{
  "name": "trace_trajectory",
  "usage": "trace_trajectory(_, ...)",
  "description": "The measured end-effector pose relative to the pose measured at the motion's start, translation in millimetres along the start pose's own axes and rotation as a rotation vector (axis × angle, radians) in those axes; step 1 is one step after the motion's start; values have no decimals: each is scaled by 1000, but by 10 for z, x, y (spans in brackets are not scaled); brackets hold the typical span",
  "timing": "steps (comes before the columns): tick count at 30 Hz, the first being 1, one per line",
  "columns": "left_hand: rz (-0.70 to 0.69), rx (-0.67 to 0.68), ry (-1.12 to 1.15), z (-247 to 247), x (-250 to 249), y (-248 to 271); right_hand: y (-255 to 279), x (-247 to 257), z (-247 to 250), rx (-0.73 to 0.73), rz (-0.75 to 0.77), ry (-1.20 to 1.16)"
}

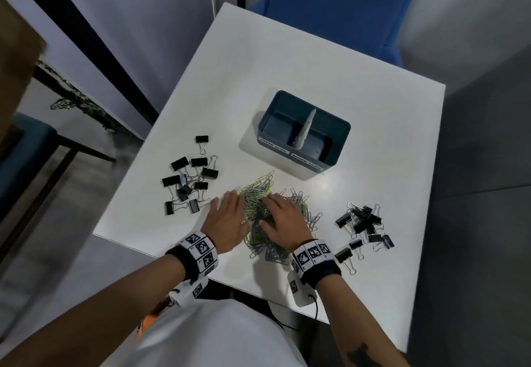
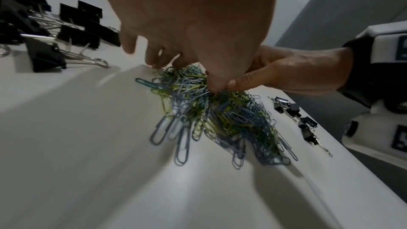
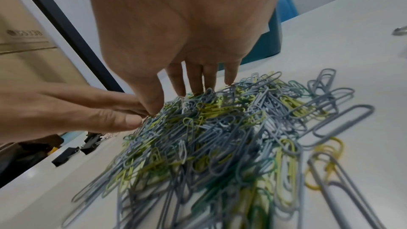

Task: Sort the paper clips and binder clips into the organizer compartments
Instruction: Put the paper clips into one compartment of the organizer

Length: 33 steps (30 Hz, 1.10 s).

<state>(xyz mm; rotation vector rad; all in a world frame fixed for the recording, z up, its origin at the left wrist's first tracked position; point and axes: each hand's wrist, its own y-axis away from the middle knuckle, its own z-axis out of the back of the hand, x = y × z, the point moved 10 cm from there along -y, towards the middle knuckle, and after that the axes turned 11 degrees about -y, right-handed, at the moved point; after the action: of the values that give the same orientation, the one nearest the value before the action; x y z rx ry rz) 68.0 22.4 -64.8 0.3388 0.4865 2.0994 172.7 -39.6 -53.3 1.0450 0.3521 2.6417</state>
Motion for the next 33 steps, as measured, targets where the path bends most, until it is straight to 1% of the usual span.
trace_trajectory(2,-92,-34,47,64,-114,17,95,11,103,-30,1,-82)
trace_trajectory(3,-116,-57,58,119,-138,17,150,-27,199,-71,-31,-155)
trace_trajectory(5,-134,-89,100,229,-137,6,296,-223,419,-211,-125,-307)
trace_trajectory(6,-132,-93,126,270,-116,-3,390,-330,523,-291,-173,-345)
trace_trajectory(7,-125,-89,153,301,-86,-3,495,-434,588,-345,-227,-342)
trace_trajectory(8,-115,-84,182,313,-51,-3,591,-524,602,-360,-290,-306)
trace_trajectory(10,-94,-56,248,260,25,15,744,-678,464,-269,-419,-215)
trace_trajectory(11,-82,-29,258,198,56,38,806,-725,347,-205,-453,-198)
trace_trajectory(13,-54,36,219,52,106,101,885,-747,132,-94,-456,-162)
trace_trajectory(15,-46,90,177,-86,108,171,901,-729,-29,-36,-443,-68)
trace_trajectory(17,-63,99,180,-152,52,204,863,-664,-94,-61,-437,-35)
trace_trajectory(19,-81,83,229,-147,-39,191,777,-532,-118,-114,-391,-22)
trace_trajectory(21,-99,34,275,-81,-131,162,687,-418,-134,-148,-354,-16)
trace_trajectory(24,-136,-27,339,21,-190,142,622,-364,-137,-161,-343,-81)
trace_trajectory(26,-154,-43,350,61,-152,163,661,-332,-50,-185,-325,-114)
trace_trajectory(29,-127,-61,303,74,65,246,845,-308,112,-236,-295,-76)
trace_trajectory(31,-97,-33,260,15,242,294,1009,-395,122,-237,-330,-52)
trace_trajectory(33,-80,61,202,-142,360,307,1140,-535,15,-174,-407,-19)
